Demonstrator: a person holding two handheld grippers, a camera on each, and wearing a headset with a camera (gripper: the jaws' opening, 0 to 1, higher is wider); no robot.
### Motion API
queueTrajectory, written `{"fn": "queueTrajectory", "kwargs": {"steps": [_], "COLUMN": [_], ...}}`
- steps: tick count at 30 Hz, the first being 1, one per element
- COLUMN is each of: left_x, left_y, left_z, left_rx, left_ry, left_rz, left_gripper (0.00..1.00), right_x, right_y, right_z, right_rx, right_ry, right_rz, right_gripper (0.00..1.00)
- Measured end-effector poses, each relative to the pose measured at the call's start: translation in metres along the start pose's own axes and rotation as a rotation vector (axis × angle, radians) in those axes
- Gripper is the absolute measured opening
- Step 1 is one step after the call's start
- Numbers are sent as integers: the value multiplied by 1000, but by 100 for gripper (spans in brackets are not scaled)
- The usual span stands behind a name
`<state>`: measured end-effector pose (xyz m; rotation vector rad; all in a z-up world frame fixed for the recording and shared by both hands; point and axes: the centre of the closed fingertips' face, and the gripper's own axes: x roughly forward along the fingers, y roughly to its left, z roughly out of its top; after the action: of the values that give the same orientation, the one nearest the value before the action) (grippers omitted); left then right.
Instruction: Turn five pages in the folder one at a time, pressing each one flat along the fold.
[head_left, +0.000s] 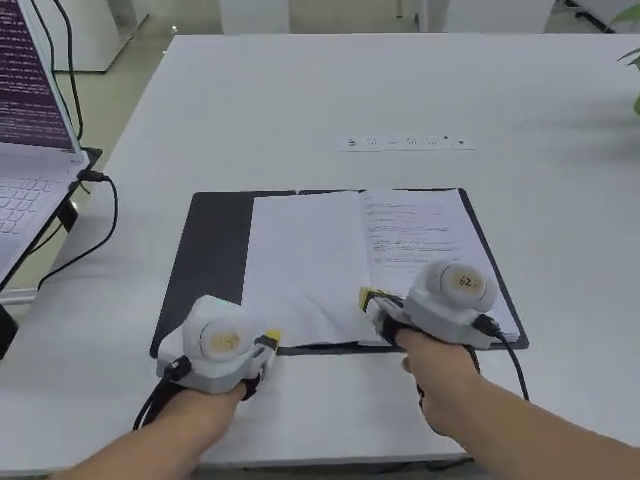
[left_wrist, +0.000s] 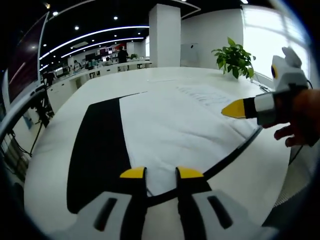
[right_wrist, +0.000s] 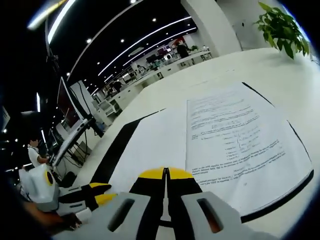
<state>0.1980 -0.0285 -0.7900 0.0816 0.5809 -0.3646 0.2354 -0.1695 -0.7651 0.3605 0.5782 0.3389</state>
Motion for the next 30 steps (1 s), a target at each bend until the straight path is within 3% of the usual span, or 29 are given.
{"fn": "queueTrajectory", "kwargs": {"steps": [11, 21, 30], "left_x": [0, 1, 2], "left_y": [2, 3, 4], "left_z": [0, 0, -1], "left_rx": [-31, -28, -35], "left_ry": [-1, -14, -21], "left_rz": [33, 43, 51], "left_gripper": [21, 21, 21], "right_x": [23, 38, 52], "right_y": [-14, -14, -18], "right_z": [3, 13, 24], "right_rx": [-38, -120, -128], "right_ry": [41, 24, 11], "right_rz": [38, 75, 74], "right_gripper": [0, 0, 0]}}
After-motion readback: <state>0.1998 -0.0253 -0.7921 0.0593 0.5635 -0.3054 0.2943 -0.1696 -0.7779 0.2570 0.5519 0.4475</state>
